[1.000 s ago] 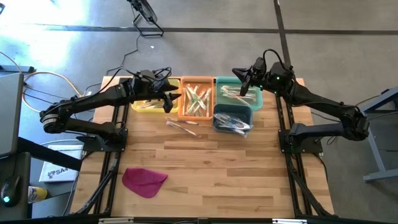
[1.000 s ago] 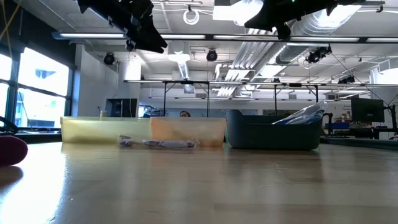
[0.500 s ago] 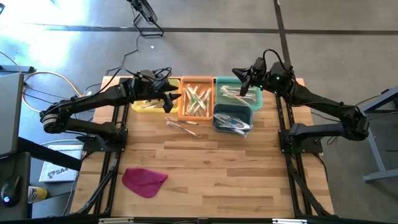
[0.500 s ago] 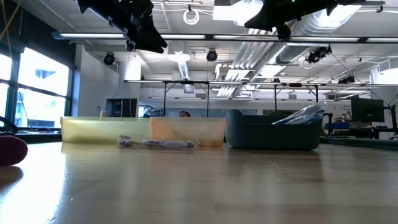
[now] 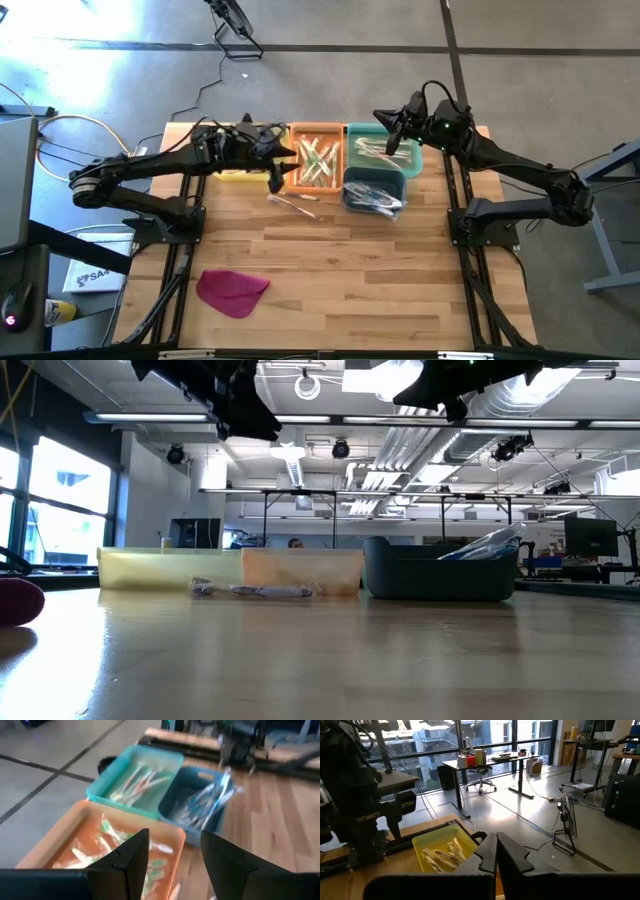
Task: Pick & Place Toothbrushes
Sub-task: Put the violet toothbrush into the yellow bin
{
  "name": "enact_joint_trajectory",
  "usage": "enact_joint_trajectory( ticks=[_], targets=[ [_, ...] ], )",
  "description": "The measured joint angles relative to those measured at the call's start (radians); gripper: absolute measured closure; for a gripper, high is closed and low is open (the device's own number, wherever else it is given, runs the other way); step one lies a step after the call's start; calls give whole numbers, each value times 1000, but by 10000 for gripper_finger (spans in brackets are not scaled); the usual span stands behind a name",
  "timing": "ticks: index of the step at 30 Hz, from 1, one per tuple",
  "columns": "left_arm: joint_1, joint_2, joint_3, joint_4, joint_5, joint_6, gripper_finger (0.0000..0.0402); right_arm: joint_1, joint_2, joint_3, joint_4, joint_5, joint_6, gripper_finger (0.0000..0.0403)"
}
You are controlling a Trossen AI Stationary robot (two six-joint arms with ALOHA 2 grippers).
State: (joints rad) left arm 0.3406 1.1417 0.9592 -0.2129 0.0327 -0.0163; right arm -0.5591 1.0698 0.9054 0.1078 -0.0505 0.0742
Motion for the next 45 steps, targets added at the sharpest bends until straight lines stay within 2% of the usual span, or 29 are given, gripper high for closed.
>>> enact_joint_trajectory(
  ticks=[5,17,24,33,45],
  targets=[
    [-54,55,5,-13,-51,30,226,0,0,0,0,-2,-16,401],
    [-126,242,192,-213,-97,118,226,0,0,0,-63,-4,-54,401],
    [-125,298,195,-223,-98,117,226,0,0,0,-161,-4,-81,401],
    [-125,365,195,-294,-61,125,226,0,0,0,-163,-4,-80,401],
    [-187,486,194,-309,-35,362,226,0,0,0,-157,-4,-71,401]
  ],
)
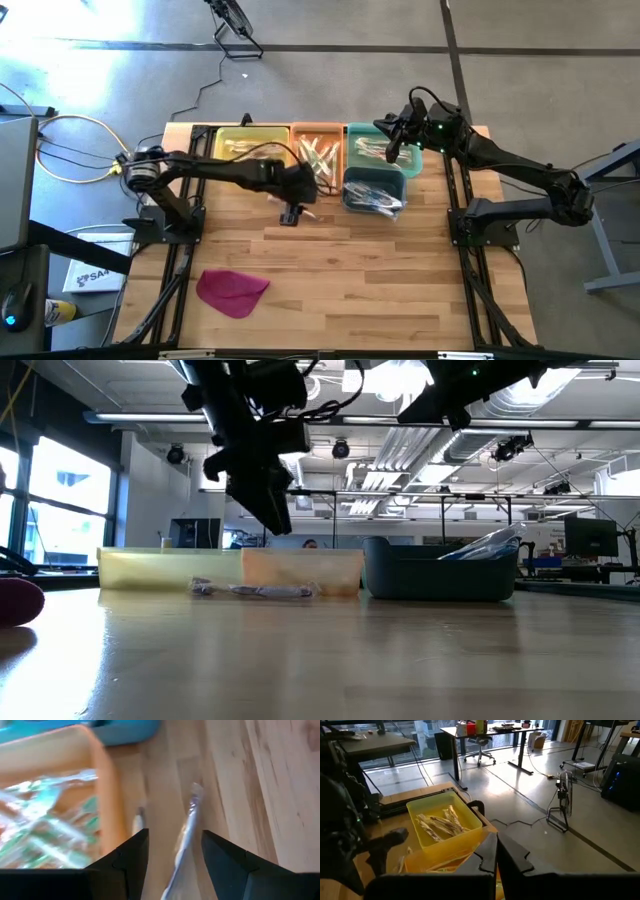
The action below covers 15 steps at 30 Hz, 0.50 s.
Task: Pick & Place Toothbrushes
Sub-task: Put the violet toothbrush into the yellow bin
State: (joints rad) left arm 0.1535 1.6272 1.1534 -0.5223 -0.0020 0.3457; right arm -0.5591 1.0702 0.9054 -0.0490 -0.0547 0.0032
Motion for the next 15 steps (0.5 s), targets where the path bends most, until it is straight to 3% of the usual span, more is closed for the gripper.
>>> enact_joint_trajectory(
  ticks=[15],
  targets=[
    [-37,147,-2,24,21,-10,226,1,0,0,-16,0,2,400]
  ],
)
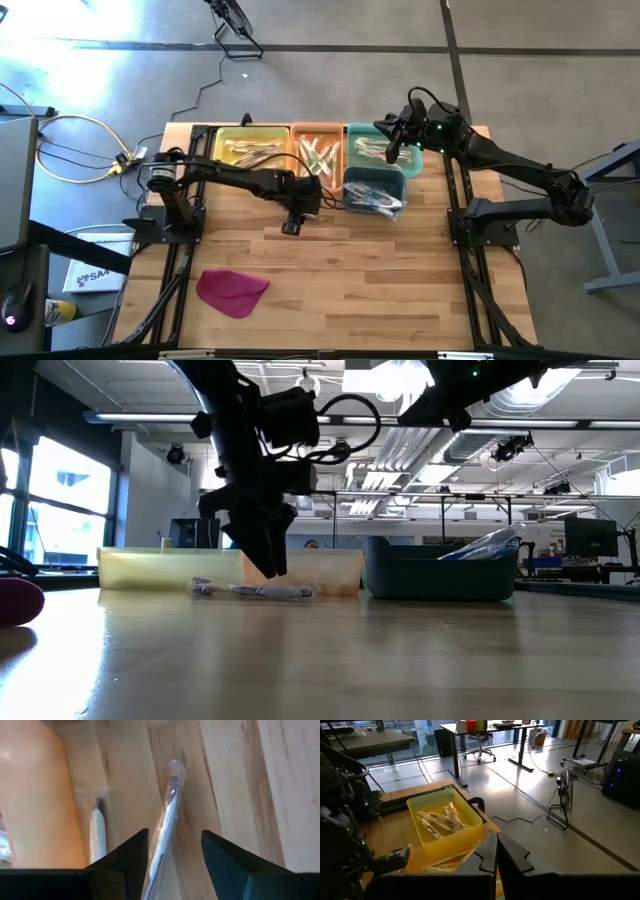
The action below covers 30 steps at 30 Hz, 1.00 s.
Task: Pick & Place Toothbrushes
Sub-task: Put the violet toothbrush into the yellow bin
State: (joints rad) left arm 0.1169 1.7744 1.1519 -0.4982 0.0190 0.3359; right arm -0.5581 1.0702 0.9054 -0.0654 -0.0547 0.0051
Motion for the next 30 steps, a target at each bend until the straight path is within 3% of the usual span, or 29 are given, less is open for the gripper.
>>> enact_joint_trajectory(
  ticks=[14,30],
  targets=[
    [1,84,1,2,-1,-7,226,0,40,0,-5,-1,0,400],
    [2,87,1,-1,48,-93,228,0,72,0,-6,-5,-2,400]
  ],
)
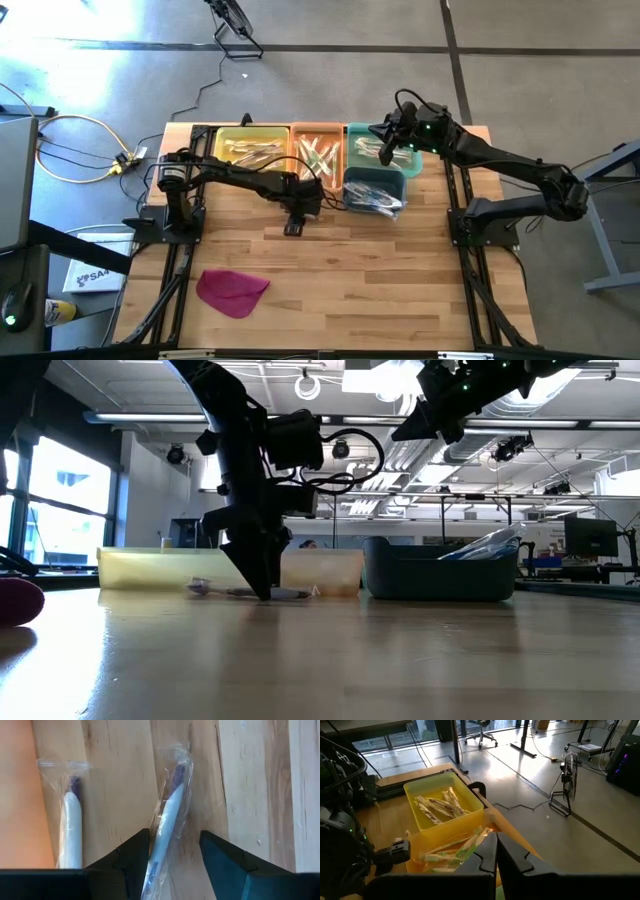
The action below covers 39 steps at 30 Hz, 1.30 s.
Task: Pick & Place Toothbrushes
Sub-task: Put the violet toothbrush into the yellow bin
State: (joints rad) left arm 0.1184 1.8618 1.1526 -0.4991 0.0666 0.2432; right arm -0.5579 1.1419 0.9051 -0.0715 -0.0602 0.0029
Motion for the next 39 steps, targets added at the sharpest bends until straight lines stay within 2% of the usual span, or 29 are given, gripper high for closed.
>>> enact_joint_trajectory(
  ticks=[3,11,18,29,39],
  targets=[
    [-1,0,0,2,1,-13,244,0,0,0,0,0,0,400],
    [-2,1,0,10,6,-66,324,0,0,0,0,-1,0,400],
    [-2,1,0,8,6,-147,363,0,0,0,0,-1,0,400],
    [-2,-1,0,3,12,-170,379,0,0,0,0,-2,-1,401],
    [-2,-5,88,-90,114,-179,381,0,0,0,0,-2,-7,401]
  ],
)
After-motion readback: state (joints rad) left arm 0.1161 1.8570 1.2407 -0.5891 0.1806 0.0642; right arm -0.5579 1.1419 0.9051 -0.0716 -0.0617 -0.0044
